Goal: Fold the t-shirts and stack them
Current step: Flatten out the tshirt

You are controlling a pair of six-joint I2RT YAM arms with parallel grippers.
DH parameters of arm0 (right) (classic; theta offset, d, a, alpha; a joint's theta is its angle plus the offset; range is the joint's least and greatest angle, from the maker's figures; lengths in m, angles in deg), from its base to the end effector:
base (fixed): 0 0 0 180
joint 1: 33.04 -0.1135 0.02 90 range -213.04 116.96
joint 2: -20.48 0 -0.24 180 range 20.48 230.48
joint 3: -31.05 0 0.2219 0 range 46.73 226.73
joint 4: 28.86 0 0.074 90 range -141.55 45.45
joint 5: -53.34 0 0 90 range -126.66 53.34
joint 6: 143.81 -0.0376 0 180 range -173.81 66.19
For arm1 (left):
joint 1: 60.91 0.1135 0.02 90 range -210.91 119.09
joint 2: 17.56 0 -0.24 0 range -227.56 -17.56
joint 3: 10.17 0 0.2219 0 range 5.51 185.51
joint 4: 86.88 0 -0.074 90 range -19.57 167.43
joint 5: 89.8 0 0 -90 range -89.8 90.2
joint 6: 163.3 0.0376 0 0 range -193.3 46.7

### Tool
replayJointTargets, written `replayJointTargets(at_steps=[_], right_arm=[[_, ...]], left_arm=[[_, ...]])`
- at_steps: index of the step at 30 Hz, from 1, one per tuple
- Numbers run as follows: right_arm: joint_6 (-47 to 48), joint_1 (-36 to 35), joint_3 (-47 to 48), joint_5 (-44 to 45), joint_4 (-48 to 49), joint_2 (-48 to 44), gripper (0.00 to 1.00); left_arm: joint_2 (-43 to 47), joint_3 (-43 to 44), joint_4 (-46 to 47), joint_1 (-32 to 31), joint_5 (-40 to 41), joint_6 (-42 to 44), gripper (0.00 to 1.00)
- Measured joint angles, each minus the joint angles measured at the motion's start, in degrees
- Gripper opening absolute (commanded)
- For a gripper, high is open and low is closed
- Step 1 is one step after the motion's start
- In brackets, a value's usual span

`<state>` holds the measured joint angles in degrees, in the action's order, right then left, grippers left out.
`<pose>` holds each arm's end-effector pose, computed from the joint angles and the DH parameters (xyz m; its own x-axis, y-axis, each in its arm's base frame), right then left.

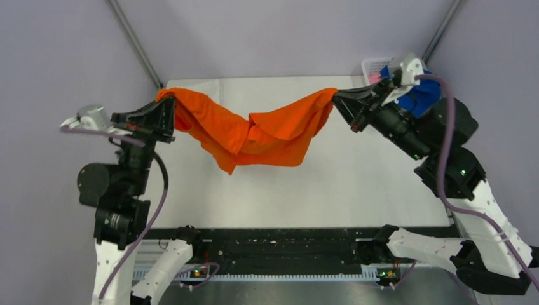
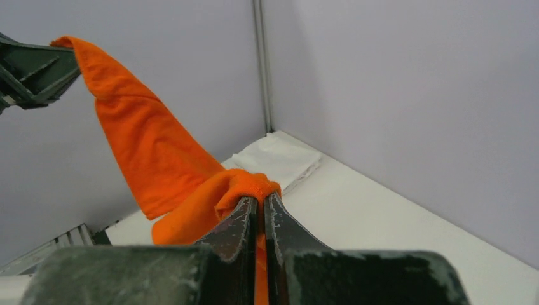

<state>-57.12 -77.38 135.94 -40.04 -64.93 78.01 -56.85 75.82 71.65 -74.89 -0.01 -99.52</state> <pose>0.1063 0.1070 0.5011 0.0971 0.1755 -0.9797 -0.7459 0.6645 0.0451 0.0848 -0.0212 0.4745 0.2629 -0.5208 -0.8122 0.4024 0.8243 -0.3983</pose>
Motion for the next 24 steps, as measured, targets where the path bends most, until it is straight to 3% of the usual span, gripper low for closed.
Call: replayJointTargets(at_steps=[5,9,12,15,16,17,18,19,20,21,22,24], right_arm=[[-0.72,0.0,-0.2,2.95,-3.3,-5.77,0.0],[-1.92,0.0,-4.33,16.06,-3.23,-8.02,0.0],[-3.52,0.5,-10.19,29.33,-3.67,-5.77,0.0],[-6.99,5.6,-17.31,36.3,-4.5,1.25,0.02],[-8.39,8.39,-19.91,36.28,-4.07,4.0,0.04],[-9.57,11.32,-22.75,35.71,-2.93,7.61,0.09],[-10.51,14.27,-25.57,34.8,-1.7,11.78,0.21],[-11.26,16.65,-27.58,34.07,-0.94,16.11,0.32],[-11.82,18.91,-28.61,33.22,-0.39,21.38,0.49],[-12.24,20.31,-28.76,32.72,0.28,26.25,0.82],[-12.37,21.46,-28.17,32.74,1.11,31.01,0.97],[-13.11,22.53,-25.11,33.29,1.33,39.08,0.99]], left_arm=[[6.78,2.89,-1.46,-0.02,1.75,0.66,0.0],[7.69,-0.92,-0.22,-0.02,9.79,0.63,0.0],[4.81,-7.82,0.11,-0.02,19.02,-0.17,0.0],[-3.67,-13.9,0.28,0.02,26.91,-2.56,0.01],[-7.87,-15.91,0.35,0.17,29.0,-3.74,0.31],[-11.67,-17.46,0.42,0.48,30.56,-4.66,0.59],[-16.41,-18.71,0.46,0.87,31.47,-5.64,0.9],[-21.84,-19.71,0.66,1.51,31.8,-6.97,0.98],[-26.73,-20.22,0.83,2.32,31.56,-7.93,0.99],[-31.52,-20.22,0.96,3.26,31.01,-9.29,0.99],[-36.17,-19.76,1.11,4.17,30.38,-10.51,0.99],[-44.37,-17.22,-0.74,5.62,28.7,-12.7,0.99]])
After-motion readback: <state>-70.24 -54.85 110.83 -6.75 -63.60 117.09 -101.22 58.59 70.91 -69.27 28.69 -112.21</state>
